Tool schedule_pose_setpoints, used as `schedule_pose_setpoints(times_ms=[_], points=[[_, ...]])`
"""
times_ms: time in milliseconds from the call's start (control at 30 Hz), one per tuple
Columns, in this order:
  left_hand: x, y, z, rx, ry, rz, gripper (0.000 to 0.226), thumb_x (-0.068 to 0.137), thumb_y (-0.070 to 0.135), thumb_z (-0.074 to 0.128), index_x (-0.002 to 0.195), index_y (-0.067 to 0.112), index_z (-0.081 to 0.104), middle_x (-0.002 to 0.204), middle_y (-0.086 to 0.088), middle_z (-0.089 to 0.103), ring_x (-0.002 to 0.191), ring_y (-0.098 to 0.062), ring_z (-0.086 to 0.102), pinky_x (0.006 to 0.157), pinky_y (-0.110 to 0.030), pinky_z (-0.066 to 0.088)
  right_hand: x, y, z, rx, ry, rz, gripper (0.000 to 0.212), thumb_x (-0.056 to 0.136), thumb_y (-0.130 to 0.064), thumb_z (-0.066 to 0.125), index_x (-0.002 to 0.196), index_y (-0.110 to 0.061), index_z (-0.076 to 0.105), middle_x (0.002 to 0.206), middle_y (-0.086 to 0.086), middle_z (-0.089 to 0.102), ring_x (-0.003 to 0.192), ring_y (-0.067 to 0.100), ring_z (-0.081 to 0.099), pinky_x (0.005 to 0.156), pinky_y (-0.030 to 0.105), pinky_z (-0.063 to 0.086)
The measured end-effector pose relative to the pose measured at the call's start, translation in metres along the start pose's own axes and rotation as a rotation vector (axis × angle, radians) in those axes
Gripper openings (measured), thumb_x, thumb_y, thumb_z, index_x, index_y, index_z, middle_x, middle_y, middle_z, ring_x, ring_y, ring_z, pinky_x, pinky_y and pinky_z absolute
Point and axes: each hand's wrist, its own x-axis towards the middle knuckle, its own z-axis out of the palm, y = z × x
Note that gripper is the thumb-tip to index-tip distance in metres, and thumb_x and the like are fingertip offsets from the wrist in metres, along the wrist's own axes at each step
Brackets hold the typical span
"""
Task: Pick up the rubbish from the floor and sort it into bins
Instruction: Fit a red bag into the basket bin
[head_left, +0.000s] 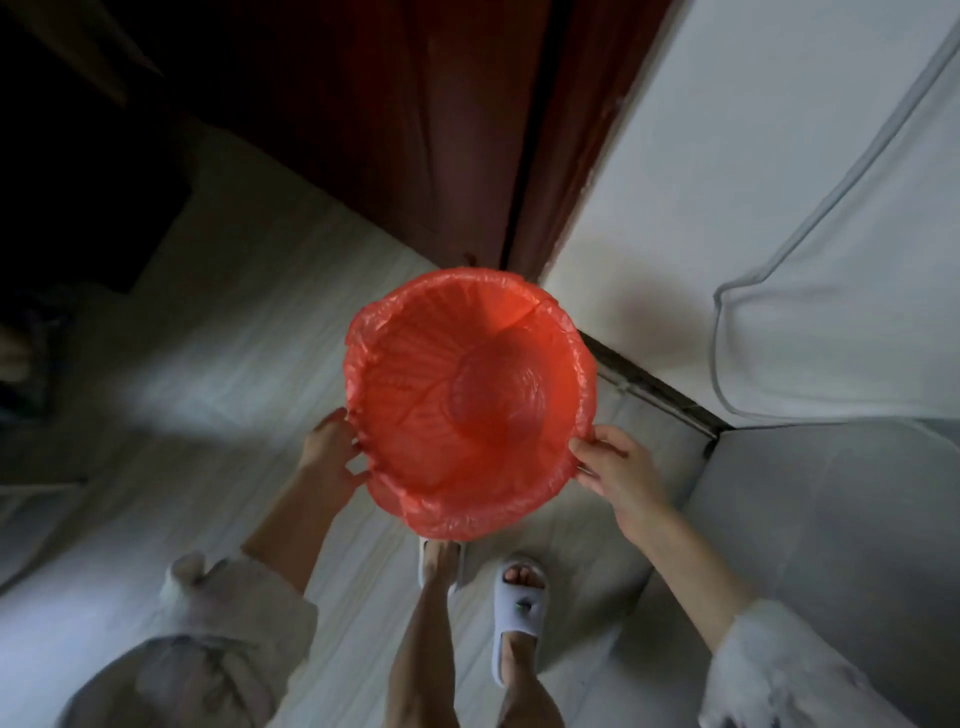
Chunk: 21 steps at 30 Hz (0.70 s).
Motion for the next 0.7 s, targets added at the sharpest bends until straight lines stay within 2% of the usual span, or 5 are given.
schedule_pose_setpoints(times_ms=[133,200,367,600,700], points=[[-0.083,0.03,-0.068,-0.189,-0.018,0.063,0.026,0.095,0.012,0.034,0.095,0.026,0.056,0.079,0.002,0.054,0.076,-0.014,0.052,0.073,-0.034,0.044,-0.076,-0.042,0.018,0.032,-0.131,-0.056,0.011,0.088,0.002,0.057,0.088,-0.008,0.06,0.085,0.007,0.067,0.071,0.011,0.067,0.083,0.03,0.054],[-0.129,0.035,-0.105,-0.29,-0.06,0.117,0.028,0.094,0.009,0.035,0.105,0.023,0.057,0.085,0.001,0.057,0.082,-0.015,0.055,0.08,-0.038,0.047,-0.116,-0.067,0.027,-0.009,-0.19,-0.109,0.013,0.088,0.003,0.056,0.086,-0.01,0.061,0.082,0.005,0.068,0.069,0.011,0.066,0.074,0.024,0.054],[-0.255,0.028,-0.217,-0.551,-0.115,0.336,0.029,0.095,0.011,0.034,0.1,0.021,0.06,0.097,0.0,0.062,0.091,-0.017,0.057,0.084,-0.041,0.047,-0.232,-0.12,0.083,-0.137,-0.375,-0.258,0.015,0.088,0.004,0.055,0.083,-0.011,0.058,0.077,0.003,0.068,0.065,0.009,0.065,0.06,0.017,0.055],[-0.418,-0.042,-0.407,-0.794,0.054,0.562,0.03,0.096,0.01,0.033,0.102,0.018,0.061,0.078,0.001,0.072,0.075,-0.018,0.063,0.077,-0.038,0.049,-0.422,-0.119,0.223,-0.393,-0.719,-0.417,0.014,0.089,0.003,0.053,0.086,-0.011,0.056,0.088,0.007,0.063,0.078,0.016,0.06,0.071,0.026,0.053],[-0.473,-0.088,-0.491,-0.922,0.161,0.643,0.031,0.094,0.005,0.032,0.102,0.015,0.06,0.089,-0.005,0.068,0.085,-0.019,0.061,0.078,-0.041,0.05,-0.503,-0.083,0.293,-0.49,-0.867,-0.468,0.016,0.089,0.002,0.053,0.083,-0.012,0.055,0.085,0.006,0.062,0.076,0.015,0.058,0.067,0.024,0.052]])
